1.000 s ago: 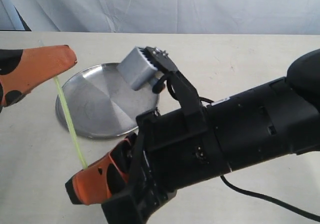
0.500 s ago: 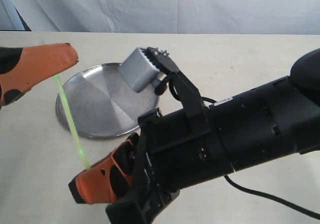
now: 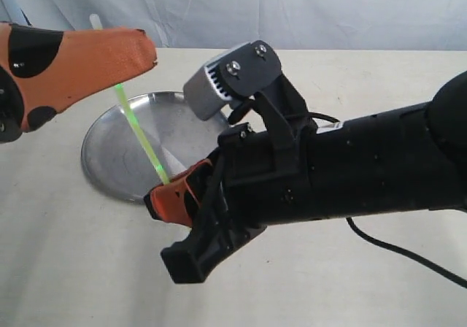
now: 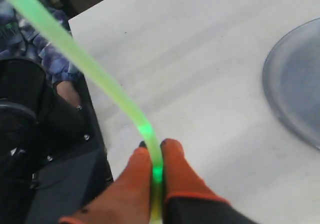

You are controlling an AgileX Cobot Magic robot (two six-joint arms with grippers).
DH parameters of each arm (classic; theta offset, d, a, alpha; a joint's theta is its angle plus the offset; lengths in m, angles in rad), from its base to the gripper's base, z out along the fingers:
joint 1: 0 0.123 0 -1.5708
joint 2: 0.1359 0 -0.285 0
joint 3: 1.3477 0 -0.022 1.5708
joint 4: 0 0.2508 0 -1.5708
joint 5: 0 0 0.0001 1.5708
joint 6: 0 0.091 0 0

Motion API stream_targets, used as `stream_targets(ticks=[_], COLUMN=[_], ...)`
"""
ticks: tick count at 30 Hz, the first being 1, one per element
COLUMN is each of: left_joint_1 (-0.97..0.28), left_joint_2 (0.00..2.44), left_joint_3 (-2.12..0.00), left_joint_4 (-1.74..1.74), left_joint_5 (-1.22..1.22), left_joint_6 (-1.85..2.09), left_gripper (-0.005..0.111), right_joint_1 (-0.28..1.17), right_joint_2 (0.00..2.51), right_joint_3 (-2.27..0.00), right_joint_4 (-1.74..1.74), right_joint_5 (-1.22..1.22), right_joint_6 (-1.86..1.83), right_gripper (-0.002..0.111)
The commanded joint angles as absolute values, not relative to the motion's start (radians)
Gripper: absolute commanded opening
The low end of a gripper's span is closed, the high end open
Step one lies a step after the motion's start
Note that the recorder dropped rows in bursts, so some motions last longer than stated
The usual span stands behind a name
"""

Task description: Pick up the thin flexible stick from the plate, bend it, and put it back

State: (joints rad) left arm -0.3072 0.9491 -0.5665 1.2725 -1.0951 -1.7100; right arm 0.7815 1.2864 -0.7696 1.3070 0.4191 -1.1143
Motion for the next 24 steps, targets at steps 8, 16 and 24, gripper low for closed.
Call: stream_targets(ticks=[8, 16, 24], left_joint_1=[-0.321, -0.321, -0.321], left_joint_2=[0.944, 0.944, 0.944], left_joint_3=[-0.575, -0.575, -0.575], left_joint_4=[1.315, 1.150, 1.292], left_joint_5=[-0.982, -1.057, -1.073], left_joint_6=[-1.701, -1.624, -1.860], left_gripper=[0.019, 0.011, 0.054], right_joint_1=[0.780, 0.780, 0.780], right_joint_2=[1.207, 1.063, 1.063], right_joint_3=[-0.773, -0.773, -0.773], right_joint_4=[1.382, 1.240, 1.148], right_joint_5=[0.581, 0.458, 0.430], right_joint_6=[-1.115, -0.956, -0.845], right_gripper=[-0.001, -0.001, -0.001])
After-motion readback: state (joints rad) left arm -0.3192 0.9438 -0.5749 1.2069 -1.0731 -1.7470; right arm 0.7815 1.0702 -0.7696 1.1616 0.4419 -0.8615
